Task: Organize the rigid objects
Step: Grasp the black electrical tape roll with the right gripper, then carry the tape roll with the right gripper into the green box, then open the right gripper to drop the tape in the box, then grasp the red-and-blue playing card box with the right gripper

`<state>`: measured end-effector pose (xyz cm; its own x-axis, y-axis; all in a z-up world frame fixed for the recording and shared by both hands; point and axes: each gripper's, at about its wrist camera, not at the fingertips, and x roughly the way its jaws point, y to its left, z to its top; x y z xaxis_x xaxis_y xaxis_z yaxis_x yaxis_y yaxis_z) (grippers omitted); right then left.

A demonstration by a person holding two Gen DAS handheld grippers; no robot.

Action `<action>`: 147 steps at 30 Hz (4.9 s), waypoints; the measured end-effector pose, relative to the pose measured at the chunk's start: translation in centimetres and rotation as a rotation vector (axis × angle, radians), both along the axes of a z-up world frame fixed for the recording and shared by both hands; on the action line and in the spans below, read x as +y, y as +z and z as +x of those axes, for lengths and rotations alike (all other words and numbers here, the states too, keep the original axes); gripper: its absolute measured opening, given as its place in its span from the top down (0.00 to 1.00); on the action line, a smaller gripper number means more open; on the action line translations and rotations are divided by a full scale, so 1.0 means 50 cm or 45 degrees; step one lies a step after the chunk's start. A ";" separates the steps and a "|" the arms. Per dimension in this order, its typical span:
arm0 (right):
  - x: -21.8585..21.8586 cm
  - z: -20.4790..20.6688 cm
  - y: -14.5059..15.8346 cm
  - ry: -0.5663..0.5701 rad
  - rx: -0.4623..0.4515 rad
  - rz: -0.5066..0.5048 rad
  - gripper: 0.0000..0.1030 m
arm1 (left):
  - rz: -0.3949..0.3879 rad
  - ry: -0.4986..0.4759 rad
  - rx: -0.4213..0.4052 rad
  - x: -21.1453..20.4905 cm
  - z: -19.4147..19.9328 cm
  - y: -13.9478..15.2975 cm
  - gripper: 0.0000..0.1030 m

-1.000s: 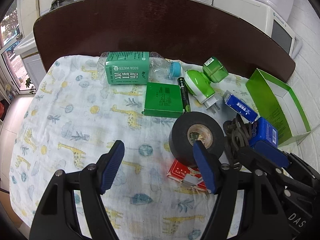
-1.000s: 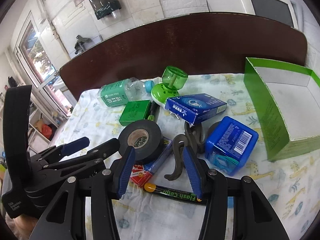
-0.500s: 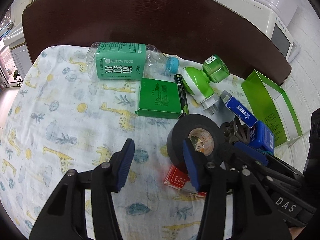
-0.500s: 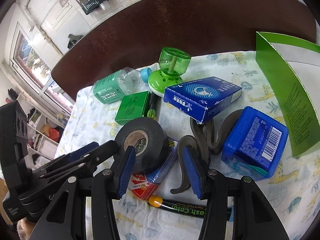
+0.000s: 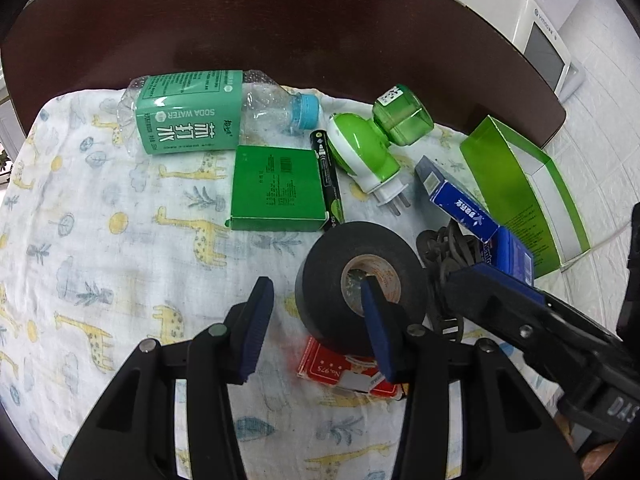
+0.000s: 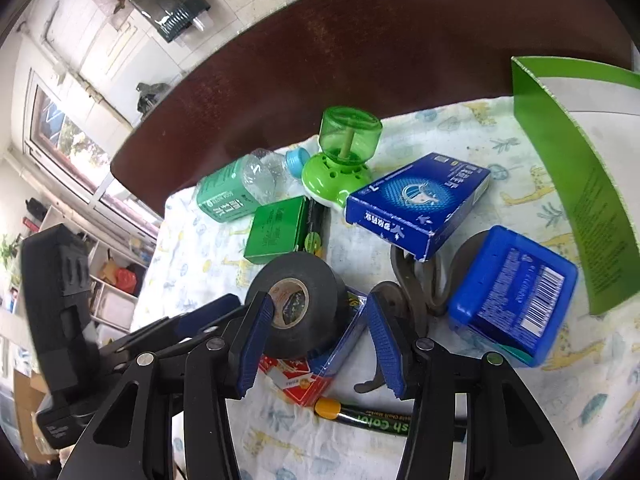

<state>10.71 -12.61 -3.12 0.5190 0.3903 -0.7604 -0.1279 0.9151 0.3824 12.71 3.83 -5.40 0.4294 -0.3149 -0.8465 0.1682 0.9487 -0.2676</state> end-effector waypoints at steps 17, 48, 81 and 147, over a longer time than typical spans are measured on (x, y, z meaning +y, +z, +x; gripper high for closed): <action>0.063 -0.007 -0.006 0.160 -0.018 -0.063 0.49 | -0.019 0.089 0.073 0.093 -0.062 -0.017 0.74; 0.049 -0.056 0.028 0.210 -0.012 0.017 0.69 | -0.048 0.001 -0.120 0.044 -0.105 0.100 0.77; -0.512 -0.031 0.059 -0.289 -0.100 0.266 0.69 | 0.126 -0.448 -0.151 -0.520 0.024 0.135 0.76; 0.031 -0.021 0.019 0.280 0.053 -0.154 0.67 | 0.232 0.196 -0.065 0.095 -0.081 0.008 0.30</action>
